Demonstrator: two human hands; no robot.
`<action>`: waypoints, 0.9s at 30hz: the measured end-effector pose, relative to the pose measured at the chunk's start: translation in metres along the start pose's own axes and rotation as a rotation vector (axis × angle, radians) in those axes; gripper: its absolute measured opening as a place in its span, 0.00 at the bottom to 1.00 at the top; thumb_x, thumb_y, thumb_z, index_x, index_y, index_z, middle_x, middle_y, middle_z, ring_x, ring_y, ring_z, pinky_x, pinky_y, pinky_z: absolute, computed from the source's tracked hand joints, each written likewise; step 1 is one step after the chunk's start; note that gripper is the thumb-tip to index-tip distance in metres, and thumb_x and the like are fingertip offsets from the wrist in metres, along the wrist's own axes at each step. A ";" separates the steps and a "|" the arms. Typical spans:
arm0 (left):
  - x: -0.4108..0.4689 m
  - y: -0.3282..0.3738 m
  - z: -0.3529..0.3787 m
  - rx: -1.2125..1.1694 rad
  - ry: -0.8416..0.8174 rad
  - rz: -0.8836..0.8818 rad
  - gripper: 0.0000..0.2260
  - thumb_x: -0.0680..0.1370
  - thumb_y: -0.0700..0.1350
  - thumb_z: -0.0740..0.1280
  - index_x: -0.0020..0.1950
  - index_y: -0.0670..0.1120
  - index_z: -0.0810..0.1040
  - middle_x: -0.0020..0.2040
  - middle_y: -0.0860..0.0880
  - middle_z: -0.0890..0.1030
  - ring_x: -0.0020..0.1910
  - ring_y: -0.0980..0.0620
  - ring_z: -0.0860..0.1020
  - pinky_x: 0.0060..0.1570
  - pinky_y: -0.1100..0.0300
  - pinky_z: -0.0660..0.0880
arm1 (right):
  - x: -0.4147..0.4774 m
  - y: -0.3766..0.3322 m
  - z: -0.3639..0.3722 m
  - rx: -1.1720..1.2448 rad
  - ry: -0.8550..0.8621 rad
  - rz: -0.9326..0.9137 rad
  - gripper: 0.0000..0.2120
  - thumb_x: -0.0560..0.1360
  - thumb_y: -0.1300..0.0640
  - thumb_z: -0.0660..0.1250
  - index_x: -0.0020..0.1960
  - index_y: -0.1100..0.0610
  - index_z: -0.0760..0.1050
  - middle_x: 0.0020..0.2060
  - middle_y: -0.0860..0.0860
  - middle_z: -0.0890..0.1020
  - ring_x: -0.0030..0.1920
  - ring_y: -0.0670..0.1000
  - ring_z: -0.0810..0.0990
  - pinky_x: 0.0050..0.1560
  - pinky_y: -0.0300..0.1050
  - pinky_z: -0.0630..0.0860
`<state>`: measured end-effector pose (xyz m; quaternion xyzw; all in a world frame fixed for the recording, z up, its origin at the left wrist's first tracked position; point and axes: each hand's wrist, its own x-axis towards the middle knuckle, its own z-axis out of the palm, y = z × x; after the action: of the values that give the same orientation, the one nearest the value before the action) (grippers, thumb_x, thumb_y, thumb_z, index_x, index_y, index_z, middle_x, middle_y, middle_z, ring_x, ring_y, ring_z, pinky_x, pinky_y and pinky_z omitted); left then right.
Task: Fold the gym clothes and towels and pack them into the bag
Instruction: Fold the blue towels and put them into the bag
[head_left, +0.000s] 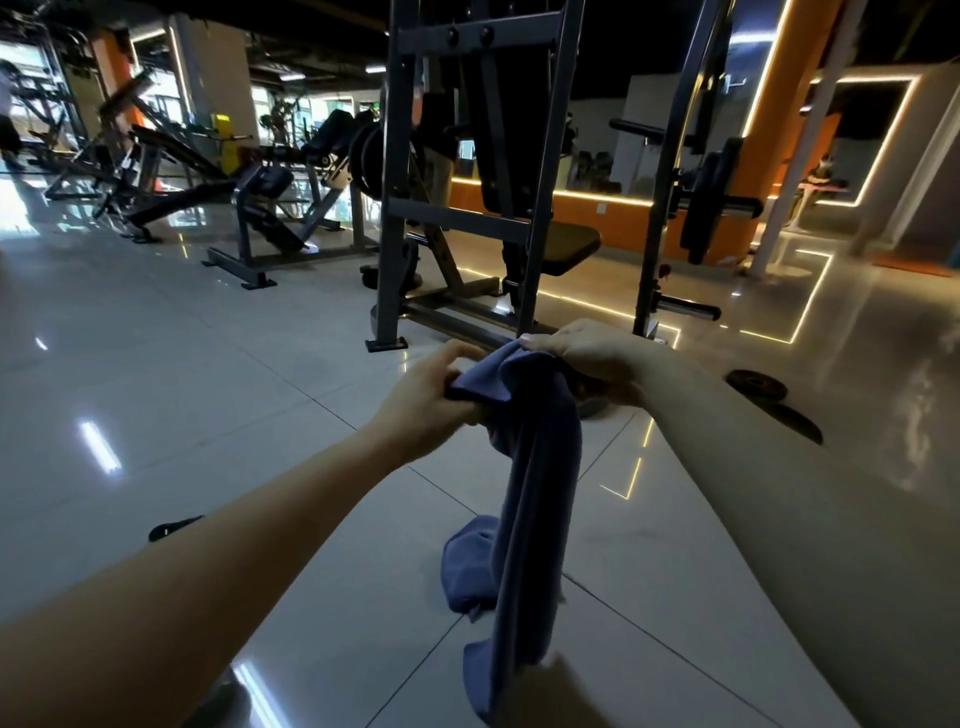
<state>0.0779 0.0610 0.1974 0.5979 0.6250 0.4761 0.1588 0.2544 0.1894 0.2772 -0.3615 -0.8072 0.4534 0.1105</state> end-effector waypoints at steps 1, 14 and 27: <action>0.001 0.001 -0.003 -0.032 0.052 -0.013 0.12 0.79 0.41 0.70 0.61 0.45 0.77 0.49 0.45 0.83 0.47 0.51 0.83 0.49 0.56 0.80 | 0.000 0.002 -0.001 -0.012 0.024 0.010 0.20 0.81 0.41 0.64 0.58 0.58 0.78 0.51 0.58 0.81 0.49 0.55 0.81 0.43 0.46 0.76; 0.019 0.006 -0.017 -0.494 0.294 -0.529 0.15 0.83 0.54 0.63 0.65 0.48 0.75 0.57 0.47 0.79 0.57 0.46 0.78 0.57 0.50 0.78 | 0.002 0.015 0.009 -0.296 -0.236 -0.056 0.37 0.70 0.48 0.78 0.71 0.47 0.61 0.61 0.48 0.70 0.59 0.53 0.74 0.44 0.49 0.83; -0.004 -0.015 -0.037 -0.159 0.280 -0.414 0.07 0.77 0.38 0.70 0.53 0.47 0.79 0.54 0.44 0.81 0.54 0.47 0.80 0.48 0.59 0.75 | 0.002 0.014 0.021 -0.261 -0.116 -0.138 0.18 0.86 0.51 0.53 0.47 0.59 0.74 0.38 0.56 0.75 0.34 0.49 0.74 0.34 0.40 0.72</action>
<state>0.0411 0.0448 0.2022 0.3714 0.7104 0.5592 0.2112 0.2490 0.1816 0.2534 -0.2899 -0.8871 0.3560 0.0468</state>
